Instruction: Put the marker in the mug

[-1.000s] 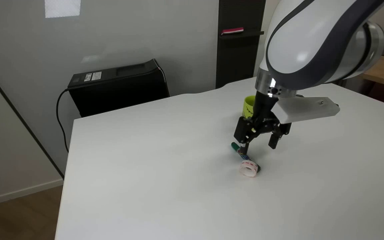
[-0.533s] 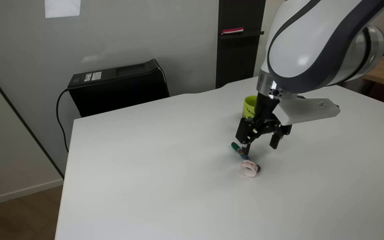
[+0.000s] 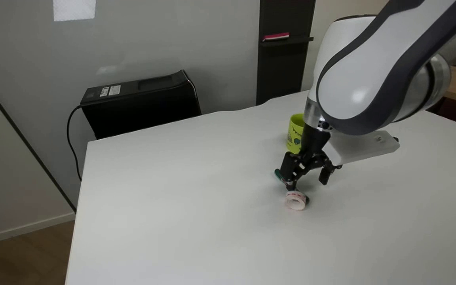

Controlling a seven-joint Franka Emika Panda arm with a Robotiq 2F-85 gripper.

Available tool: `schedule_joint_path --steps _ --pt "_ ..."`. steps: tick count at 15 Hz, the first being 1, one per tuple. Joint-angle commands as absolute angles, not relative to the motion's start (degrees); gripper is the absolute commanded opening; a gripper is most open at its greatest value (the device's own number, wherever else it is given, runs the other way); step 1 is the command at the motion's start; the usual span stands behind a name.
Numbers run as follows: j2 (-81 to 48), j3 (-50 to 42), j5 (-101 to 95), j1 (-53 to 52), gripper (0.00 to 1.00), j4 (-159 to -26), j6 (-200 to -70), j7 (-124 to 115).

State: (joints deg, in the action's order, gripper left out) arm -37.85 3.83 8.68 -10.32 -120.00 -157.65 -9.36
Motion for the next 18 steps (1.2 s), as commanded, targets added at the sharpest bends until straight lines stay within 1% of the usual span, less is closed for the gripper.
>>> schedule_joint_path --steps 1,4,5,6,7,8,10,14,16,17,18 --pt "-39.9 2.5 7.1 -12.3 1.0 -118.9 -158.4 -12.0" --pt "-40.9 1.6 6.3 -13.6 1.0 -118.6 -157.9 -12.9" --pt "-41.2 1.2 6.1 -14.1 0.75 -118.5 -157.9 -13.3" --pt "-41.3 0.6 5.8 -14.6 0.74 -118.3 -157.7 -13.7" --pt "-41.2 0.3 5.7 -14.9 0.68 -118.2 -157.6 -13.9" --pt "-41.2 -0.3 5.3 -15.4 0.59 -118.1 -157.4 -14.4" --pt "-41.1 -0.9 4.7 -16.1 0.45 -117.8 -156.8 -15.2" --pt "-41.1 -2.4 3.8 -17.5 0.14 -116.8 -155.2 -17.2" --pt "-41.1 -2.3 4.1 -16.8 0.0 -116.0 -153.2 -17.4" --pt "-41.1 -2.5 4.1 -16.5 0.01 -115.6 -151.9 -17.6" --pt "-40.8 -2.8 3.9 -16.1 0.05 -115.3 -150.5 -17.4"
